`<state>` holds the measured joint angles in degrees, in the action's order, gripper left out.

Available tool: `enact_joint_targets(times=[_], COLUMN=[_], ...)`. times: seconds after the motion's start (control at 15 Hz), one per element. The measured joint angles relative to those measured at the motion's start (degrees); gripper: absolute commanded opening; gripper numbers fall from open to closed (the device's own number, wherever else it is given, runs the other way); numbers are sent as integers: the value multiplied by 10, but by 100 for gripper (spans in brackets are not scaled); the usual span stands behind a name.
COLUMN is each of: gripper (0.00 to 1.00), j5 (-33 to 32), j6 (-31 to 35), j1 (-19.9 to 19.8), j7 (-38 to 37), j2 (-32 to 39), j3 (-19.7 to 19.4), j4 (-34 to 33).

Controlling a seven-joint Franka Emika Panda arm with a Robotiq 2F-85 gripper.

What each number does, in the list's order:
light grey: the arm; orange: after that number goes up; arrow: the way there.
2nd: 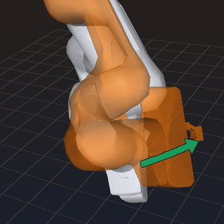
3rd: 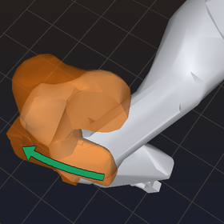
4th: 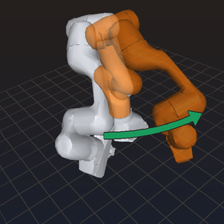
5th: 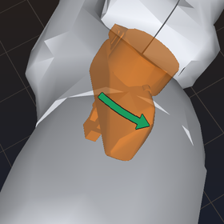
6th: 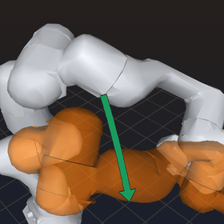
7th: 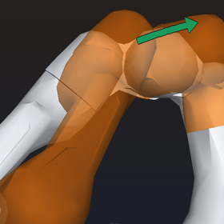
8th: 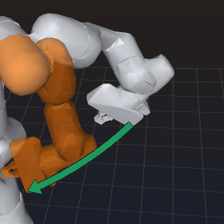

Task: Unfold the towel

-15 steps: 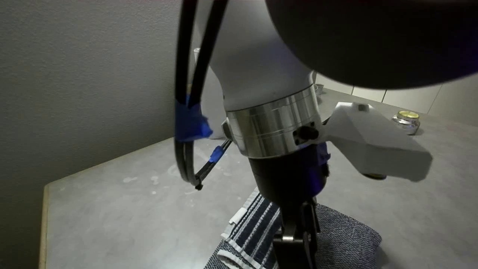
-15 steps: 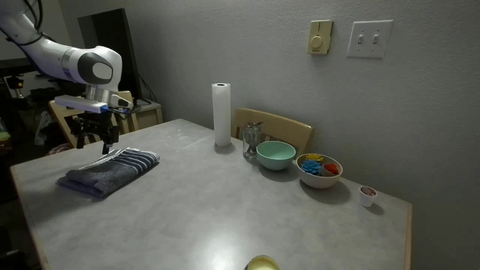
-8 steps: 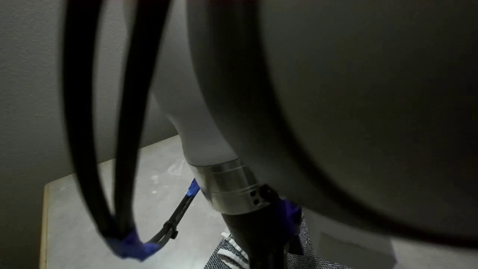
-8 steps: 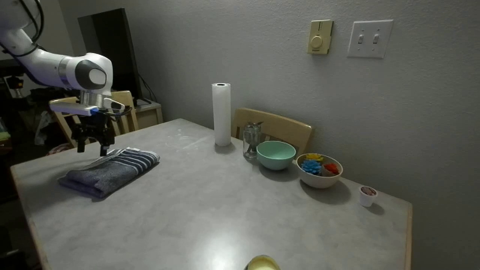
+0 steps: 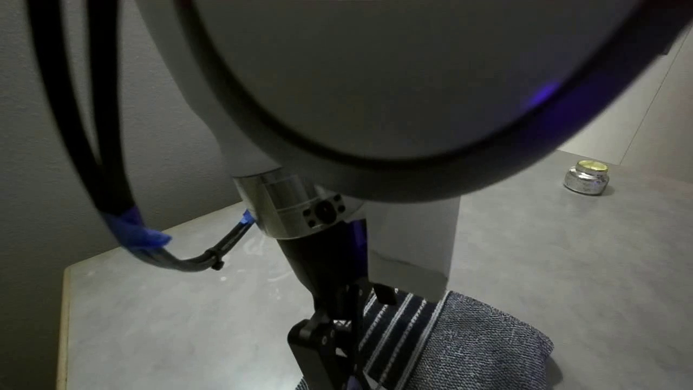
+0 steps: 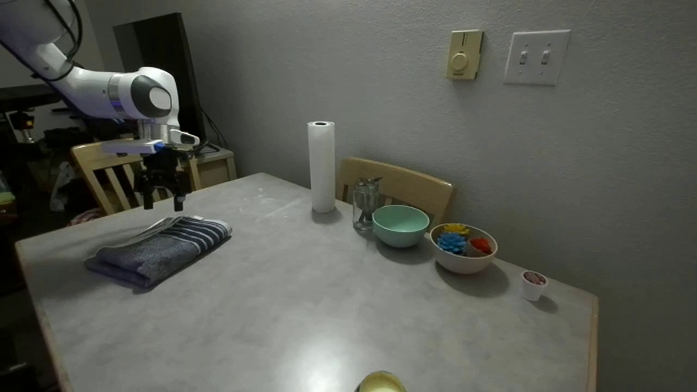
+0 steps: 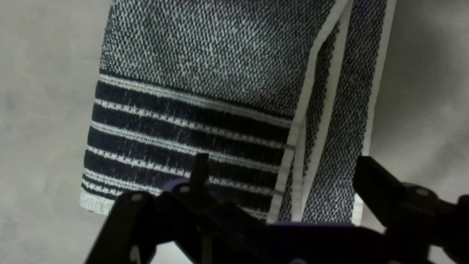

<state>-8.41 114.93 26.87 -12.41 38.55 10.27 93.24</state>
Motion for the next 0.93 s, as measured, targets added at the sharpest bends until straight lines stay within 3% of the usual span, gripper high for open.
enact_joint_targets(times=[0.93], gripper=[100], j5=[45], j6=[34], j1=[-5], j7=[-34], j2=[61], j3=[-6], j4=[-34])
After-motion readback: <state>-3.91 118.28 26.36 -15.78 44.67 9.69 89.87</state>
